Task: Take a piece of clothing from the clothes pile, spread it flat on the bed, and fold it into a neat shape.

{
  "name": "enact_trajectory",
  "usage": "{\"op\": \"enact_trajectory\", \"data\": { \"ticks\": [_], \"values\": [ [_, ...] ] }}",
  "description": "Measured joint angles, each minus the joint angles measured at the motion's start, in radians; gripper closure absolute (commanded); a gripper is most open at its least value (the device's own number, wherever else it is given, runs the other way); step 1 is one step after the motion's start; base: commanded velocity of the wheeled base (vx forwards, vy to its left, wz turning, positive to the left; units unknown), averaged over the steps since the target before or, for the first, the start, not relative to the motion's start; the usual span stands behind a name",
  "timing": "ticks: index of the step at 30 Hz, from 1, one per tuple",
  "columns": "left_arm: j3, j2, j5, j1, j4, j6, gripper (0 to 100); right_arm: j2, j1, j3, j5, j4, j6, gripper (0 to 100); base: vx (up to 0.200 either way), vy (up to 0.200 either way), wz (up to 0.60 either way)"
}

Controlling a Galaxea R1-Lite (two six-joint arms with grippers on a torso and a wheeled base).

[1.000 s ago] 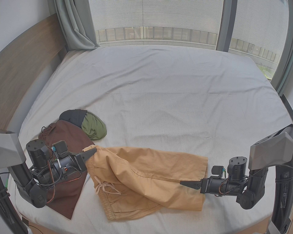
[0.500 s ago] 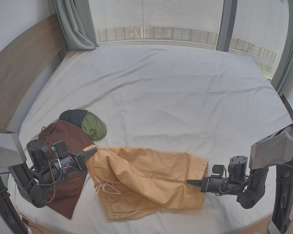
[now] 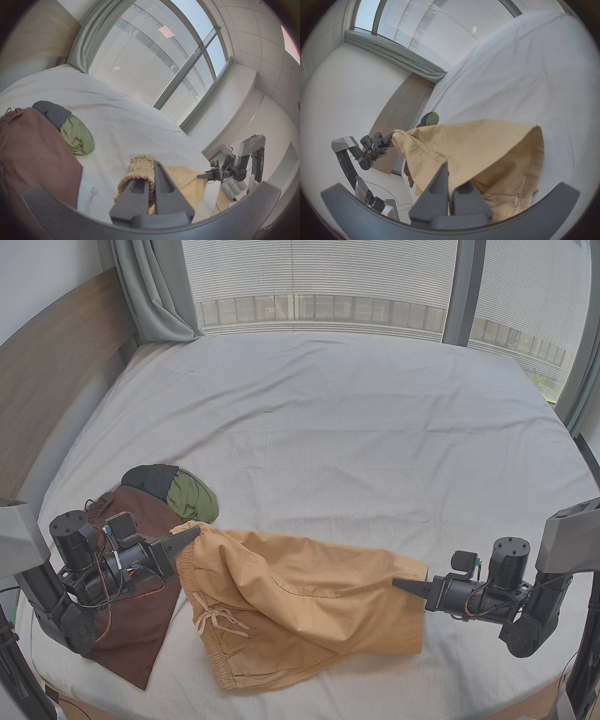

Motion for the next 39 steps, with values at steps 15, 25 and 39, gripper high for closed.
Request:
{"op": "enact_trajectory", "data": {
  "ticks": [15, 25, 39],
  "values": [
    [-0.07, 0.007, -0.089, 0.062, 0.0, 0.17, 100, -0.193, -0.01, 0.006, 0.001, 0.001, 0.002, 100, 0.0, 0.0, 0.0],
    [-0.084, 0.003, -0.09, 0.073, 0.0, 0.191, 100, -0.241, -0.056, -0.007, 0.004, 0.001, 0.004, 100, 0.0, 0.0, 0.0],
    [-0.084, -0.002, -0.11, 0.085, 0.0, 0.23, 100, -0.26, -0.123, -0.039, 0.005, 0.002, 0.019, 100, 0.0, 0.0, 0.0]
  ]
}}
